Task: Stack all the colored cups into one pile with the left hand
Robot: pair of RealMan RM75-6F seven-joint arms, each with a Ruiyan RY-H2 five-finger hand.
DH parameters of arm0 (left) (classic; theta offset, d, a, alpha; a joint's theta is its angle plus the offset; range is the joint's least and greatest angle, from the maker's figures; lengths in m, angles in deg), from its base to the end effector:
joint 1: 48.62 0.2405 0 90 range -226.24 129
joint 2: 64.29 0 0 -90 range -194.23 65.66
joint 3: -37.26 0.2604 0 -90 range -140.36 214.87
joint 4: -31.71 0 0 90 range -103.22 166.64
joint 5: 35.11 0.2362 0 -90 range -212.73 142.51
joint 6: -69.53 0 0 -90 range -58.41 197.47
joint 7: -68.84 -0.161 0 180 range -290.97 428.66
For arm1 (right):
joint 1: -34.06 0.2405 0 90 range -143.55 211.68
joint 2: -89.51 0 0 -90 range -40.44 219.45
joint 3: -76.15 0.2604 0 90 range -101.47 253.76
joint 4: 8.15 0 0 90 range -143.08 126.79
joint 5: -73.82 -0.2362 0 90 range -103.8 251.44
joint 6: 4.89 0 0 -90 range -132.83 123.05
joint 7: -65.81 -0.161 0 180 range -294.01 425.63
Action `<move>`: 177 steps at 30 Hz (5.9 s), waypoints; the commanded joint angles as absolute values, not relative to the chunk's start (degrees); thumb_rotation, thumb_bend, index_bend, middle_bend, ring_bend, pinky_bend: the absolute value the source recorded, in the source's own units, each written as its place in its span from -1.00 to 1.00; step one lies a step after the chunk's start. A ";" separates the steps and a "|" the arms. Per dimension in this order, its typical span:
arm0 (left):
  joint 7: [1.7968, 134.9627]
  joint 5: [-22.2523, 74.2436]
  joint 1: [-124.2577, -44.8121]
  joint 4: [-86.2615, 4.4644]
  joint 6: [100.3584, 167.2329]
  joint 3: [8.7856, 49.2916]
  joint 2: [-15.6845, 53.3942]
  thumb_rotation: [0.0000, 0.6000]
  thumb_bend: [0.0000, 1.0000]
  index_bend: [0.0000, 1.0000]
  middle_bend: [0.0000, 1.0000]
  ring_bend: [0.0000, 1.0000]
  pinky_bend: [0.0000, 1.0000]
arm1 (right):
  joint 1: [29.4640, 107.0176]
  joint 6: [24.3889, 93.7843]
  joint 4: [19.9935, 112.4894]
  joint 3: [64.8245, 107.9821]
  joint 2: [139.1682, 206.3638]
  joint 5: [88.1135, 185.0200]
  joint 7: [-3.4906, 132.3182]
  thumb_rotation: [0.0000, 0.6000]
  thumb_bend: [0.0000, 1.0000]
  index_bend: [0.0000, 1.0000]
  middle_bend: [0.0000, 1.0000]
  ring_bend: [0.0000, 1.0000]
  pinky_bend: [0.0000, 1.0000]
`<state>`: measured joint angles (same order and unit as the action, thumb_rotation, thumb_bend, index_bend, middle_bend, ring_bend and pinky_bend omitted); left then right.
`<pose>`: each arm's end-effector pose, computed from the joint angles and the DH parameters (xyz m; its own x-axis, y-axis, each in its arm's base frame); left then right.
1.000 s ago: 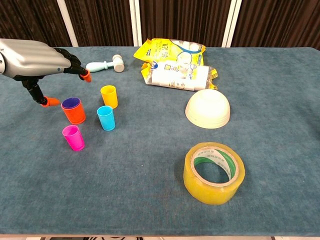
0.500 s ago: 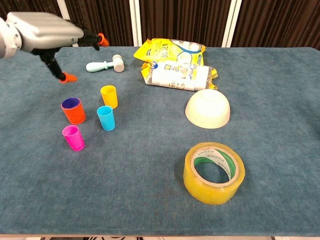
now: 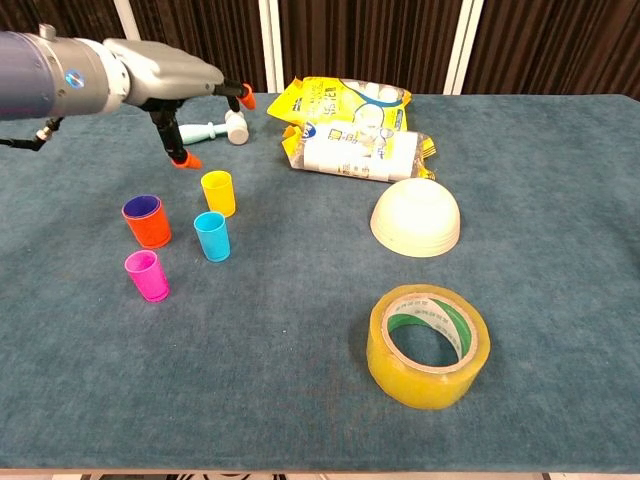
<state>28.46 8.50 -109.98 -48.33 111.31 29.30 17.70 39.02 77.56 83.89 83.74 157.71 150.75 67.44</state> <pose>-0.1055 0.4435 -0.0248 0.7872 0.1948 0.5852 0.5974 -0.4763 -0.6452 -0.3367 -0.2182 0.1284 0.3355 0.0267 0.9417 -0.9341 0.1394 0.3288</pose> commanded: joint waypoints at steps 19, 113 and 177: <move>33.69 1.58 -110.78 -41.46 107.16 29.94 23.39 1.00 -0.49 -0.30 -0.65 -1.00 -0.99 | 38.91 77.57 83.93 83.71 157.76 150.56 67.77 1.00 -0.39 -0.82 -0.91 -0.81 -0.93; 53.48 29.49 -98.42 -57.51 113.38 36.15 4.31 1.00 -0.35 -0.24 -0.60 -1.00 -0.98 | 38.45 78.29 85.00 84.38 158.07 149.78 67.66 1.00 -0.39 -0.82 -0.91 -0.81 -0.93; 41.62 19.61 -105.51 -57.76 110.27 35.88 14.12 1.00 -0.46 -0.24 -0.59 -1.00 -0.98 | 38.20 78.44 85.29 85.09 157.49 149.10 66.32 1.00 -0.39 -0.82 -0.91 -0.81 -0.93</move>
